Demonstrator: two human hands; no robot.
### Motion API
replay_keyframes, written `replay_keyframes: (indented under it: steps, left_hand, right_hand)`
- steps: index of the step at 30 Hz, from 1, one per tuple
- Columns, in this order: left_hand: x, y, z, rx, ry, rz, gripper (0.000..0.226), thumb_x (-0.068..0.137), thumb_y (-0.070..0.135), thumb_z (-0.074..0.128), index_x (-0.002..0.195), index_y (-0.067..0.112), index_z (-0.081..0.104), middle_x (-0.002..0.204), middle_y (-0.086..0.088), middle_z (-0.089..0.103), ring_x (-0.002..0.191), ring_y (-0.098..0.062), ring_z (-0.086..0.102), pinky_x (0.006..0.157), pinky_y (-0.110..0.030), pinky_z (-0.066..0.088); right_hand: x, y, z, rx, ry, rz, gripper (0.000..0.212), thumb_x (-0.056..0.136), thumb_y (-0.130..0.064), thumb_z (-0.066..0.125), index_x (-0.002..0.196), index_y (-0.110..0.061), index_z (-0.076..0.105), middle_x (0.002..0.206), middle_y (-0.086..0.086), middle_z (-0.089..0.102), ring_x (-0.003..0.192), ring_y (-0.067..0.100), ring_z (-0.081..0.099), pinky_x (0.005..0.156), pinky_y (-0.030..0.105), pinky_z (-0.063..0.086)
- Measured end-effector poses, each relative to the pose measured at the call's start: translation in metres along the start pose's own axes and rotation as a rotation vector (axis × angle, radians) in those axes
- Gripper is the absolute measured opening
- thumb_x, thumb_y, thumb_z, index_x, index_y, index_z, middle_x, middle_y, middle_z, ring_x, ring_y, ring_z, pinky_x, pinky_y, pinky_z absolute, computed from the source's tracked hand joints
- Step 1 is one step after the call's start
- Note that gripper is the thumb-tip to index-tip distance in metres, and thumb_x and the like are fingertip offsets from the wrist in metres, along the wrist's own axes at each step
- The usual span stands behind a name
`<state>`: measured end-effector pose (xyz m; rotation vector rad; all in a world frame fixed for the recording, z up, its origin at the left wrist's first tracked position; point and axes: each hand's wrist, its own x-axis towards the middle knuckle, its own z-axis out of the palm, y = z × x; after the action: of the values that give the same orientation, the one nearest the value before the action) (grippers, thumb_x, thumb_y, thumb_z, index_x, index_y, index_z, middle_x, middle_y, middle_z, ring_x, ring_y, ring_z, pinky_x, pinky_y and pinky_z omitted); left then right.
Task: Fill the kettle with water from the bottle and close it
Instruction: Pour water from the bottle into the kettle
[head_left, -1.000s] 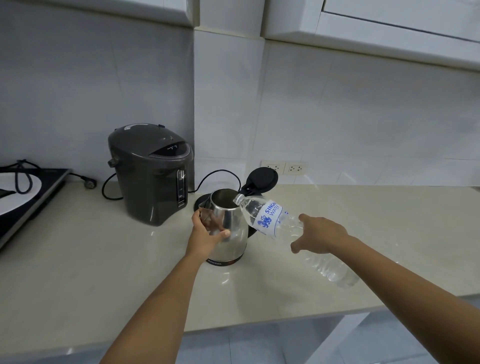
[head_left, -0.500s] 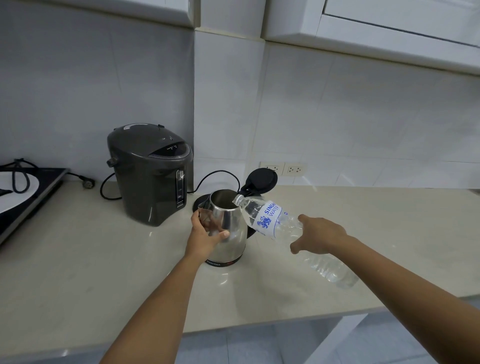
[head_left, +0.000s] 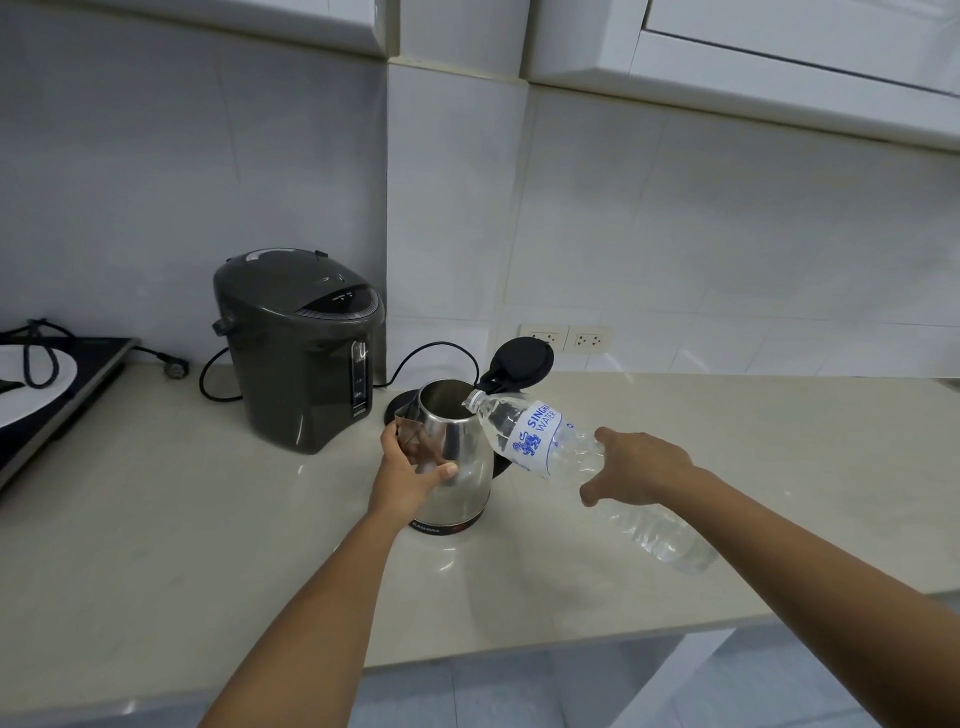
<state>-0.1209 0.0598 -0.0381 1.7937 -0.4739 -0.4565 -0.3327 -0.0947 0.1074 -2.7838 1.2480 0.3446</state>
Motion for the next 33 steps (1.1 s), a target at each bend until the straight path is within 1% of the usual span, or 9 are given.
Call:
replay_keyframes:
  steps: [7,12,17,21,24,29,33]
  left_hand:
    - [0.0001,-0.0003,-0.0008,0.013,0.002,-0.001,0.108,0.072,0.028,0.086,0.151,0.024,0.013,0.141,-0.003,0.05,0.129,-0.026,0.049,0.106,-0.042,0.043]
    - [-0.0004,-0.0007,-0.0004,0.015,0.005,0.001,0.109,0.072,0.028,0.086,0.152,0.024,0.012,0.14,-0.005,0.05,0.128,-0.026,0.05,0.105,-0.043,0.044]
    - [0.0003,-0.0018,-0.0006,0.011,-0.001,-0.001,0.111,0.071,0.029,0.087,0.152,0.024,0.011,0.142,-0.007,0.049,0.129,-0.027,0.049,0.107,-0.045,0.044]
    - [0.0009,-0.0027,-0.0001,-0.002,0.0,0.009,0.109,0.072,0.028,0.087,0.152,0.024,0.013,0.141,-0.007,0.049,0.129,-0.027,0.049,0.107,-0.044,0.043]
    - [0.0019,-0.0036,0.0001,0.0,0.0,0.006,0.11,0.072,0.028,0.086,0.152,0.024,0.012,0.141,-0.006,0.05,0.128,-0.026,0.049,0.107,-0.044,0.043]
    - [0.0018,-0.0043,0.0005,-0.002,-0.011,0.0,0.112,0.073,0.028,0.086,0.154,0.025,0.008,0.145,-0.004,0.046,0.131,-0.025,0.046,0.108,-0.043,0.041]
    - [0.002,-0.0027,-0.0002,-0.001,-0.035,-0.008,0.113,0.074,0.027,0.084,0.155,0.024,0.005,0.147,-0.003,0.044,0.134,-0.026,0.043,0.11,-0.042,0.038]
  right_hand:
    - [-0.0009,-0.001,-0.0028,-0.018,-0.003,-0.001,0.077,0.071,-0.052,0.072,0.136,-0.025,0.04,0.099,-0.003,0.058,0.091,0.022,0.056,0.068,0.03,0.042]
    - [-0.0005,-0.0003,-0.0014,-0.014,-0.005,-0.003,0.076,0.07,-0.053,0.072,0.134,-0.025,0.042,0.1,-0.004,0.059,0.092,0.023,0.056,0.068,0.029,0.041]
    - [-0.001,-0.0005,-0.0033,-0.026,-0.006,-0.004,0.074,0.07,-0.053,0.072,0.132,-0.024,0.042,0.097,-0.004,0.058,0.091,0.022,0.056,0.066,0.029,0.041]
    - [-0.0012,-0.0006,-0.0054,-0.035,-0.007,-0.004,0.072,0.07,-0.053,0.072,0.13,-0.024,0.043,0.096,-0.005,0.058,0.09,0.022,0.056,0.064,0.029,0.039]
    - [-0.0013,-0.0011,-0.0069,-0.042,-0.005,-0.005,0.074,0.071,-0.053,0.072,0.132,-0.025,0.042,0.096,-0.004,0.058,0.09,0.022,0.057,0.065,0.029,0.04]
    - [-0.0011,-0.0004,-0.0041,-0.035,-0.006,-0.006,0.075,0.071,-0.053,0.072,0.133,-0.025,0.042,0.096,-0.004,0.059,0.09,0.022,0.057,0.062,0.028,0.038]
    - [-0.0009,0.0002,0.0029,-0.004,0.001,-0.002,0.075,0.07,-0.053,0.072,0.132,-0.024,0.042,0.091,-0.004,0.058,0.089,0.022,0.057,0.065,0.029,0.041]
